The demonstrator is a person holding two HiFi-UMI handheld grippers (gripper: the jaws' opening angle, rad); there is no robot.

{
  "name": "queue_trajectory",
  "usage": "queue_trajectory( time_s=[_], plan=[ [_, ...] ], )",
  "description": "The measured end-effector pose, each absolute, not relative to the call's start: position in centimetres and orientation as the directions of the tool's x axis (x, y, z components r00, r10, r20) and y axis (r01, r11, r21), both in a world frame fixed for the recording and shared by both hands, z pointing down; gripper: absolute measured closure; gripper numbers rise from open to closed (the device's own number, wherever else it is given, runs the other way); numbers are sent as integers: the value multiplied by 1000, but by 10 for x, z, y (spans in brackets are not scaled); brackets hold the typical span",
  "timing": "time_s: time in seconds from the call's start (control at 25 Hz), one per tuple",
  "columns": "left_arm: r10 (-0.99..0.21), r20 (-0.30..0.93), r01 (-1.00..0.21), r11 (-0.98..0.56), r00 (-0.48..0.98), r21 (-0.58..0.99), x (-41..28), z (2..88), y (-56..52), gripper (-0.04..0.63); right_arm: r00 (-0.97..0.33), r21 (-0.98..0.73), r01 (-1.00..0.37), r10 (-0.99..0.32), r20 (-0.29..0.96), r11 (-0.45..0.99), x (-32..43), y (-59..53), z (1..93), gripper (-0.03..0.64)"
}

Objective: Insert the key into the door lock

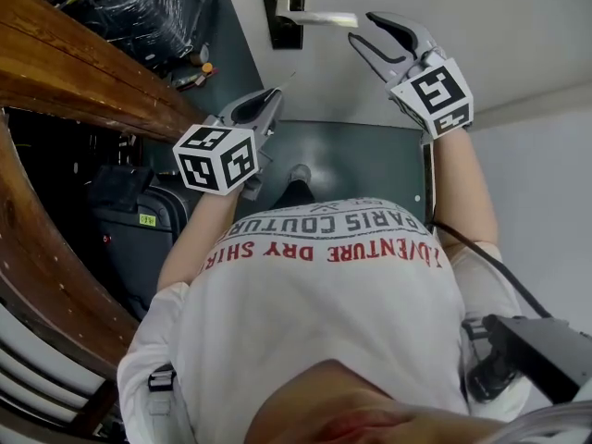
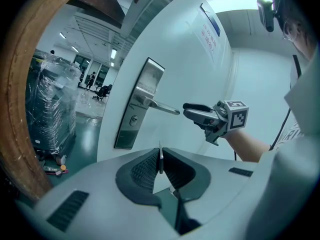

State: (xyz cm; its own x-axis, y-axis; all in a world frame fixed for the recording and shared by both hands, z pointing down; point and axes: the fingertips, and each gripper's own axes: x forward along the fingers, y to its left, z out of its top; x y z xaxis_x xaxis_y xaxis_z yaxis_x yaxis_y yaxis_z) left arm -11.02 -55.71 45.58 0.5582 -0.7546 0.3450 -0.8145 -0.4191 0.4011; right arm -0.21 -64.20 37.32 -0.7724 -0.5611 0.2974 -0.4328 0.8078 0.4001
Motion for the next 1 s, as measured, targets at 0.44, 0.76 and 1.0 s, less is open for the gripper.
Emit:
queue_trajectory(
  time_s=[0.44, 0.76, 1.0],
  plan=[
    [-755, 354, -814, -394, 551, 427, -115, 463, -569, 574, -799, 299, -440, -521, 299, 847, -17, -670, 393, 457],
    [-783, 305, -789, -350, 543, 505, -115, 460, -586, 574, -807, 291, -435, -512, 295, 852, -17, -671, 394, 463],
    [-848, 209, -720, -254, 487, 646, -124, 457, -609, 574, -801, 283, -450, -523, 292, 847, -18, -666, 394, 463]
  ],
)
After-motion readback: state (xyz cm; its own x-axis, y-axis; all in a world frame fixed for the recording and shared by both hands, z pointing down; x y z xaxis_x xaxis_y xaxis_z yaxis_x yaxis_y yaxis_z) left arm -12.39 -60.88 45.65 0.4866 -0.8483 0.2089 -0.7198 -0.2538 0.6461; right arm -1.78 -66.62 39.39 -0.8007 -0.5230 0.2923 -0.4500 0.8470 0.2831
